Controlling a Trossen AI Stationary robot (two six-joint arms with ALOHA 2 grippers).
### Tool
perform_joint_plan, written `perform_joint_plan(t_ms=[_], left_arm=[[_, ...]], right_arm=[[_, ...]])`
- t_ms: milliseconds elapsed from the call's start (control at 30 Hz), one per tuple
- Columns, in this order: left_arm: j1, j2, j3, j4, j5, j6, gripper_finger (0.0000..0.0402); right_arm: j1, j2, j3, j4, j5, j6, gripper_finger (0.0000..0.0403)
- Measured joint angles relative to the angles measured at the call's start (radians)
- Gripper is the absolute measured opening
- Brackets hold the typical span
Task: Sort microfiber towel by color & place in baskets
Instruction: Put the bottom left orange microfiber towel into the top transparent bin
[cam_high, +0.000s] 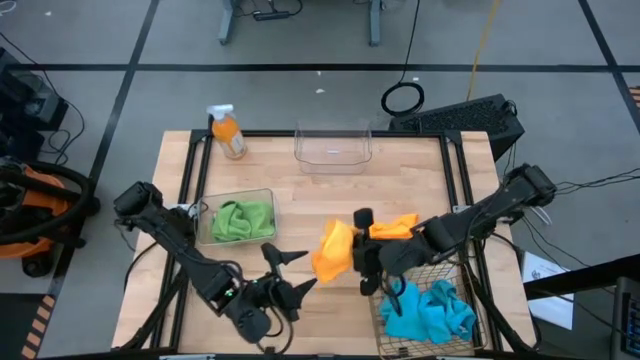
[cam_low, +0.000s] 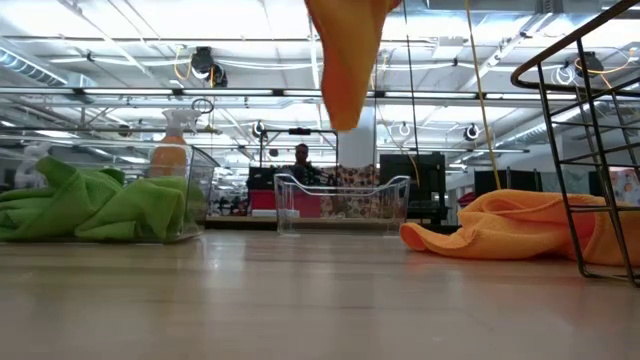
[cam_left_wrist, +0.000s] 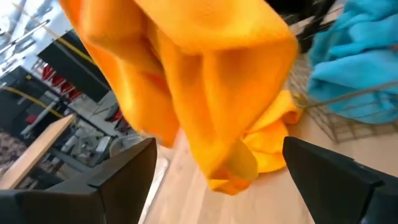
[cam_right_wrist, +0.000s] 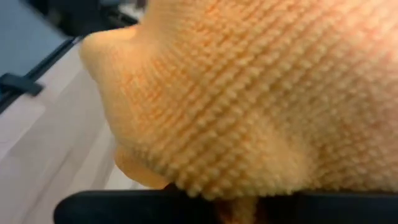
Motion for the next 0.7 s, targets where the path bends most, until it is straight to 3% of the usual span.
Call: perform_joint_plan(t_ms=[533,700], left_arm=[[0.174,0.083,-0.001,0.009,-0.057,0.082,0.0354],[0.163,0.101,-0.001,0.184,-0.085,0.232,0.0354]], right_arm=[[0.0,-0.094,0.0,-0.007,-0.042,-0.053,0.0008],[-0.006,-0.093,0.0,-0.013,-0.102,-0.027,0.0008]])
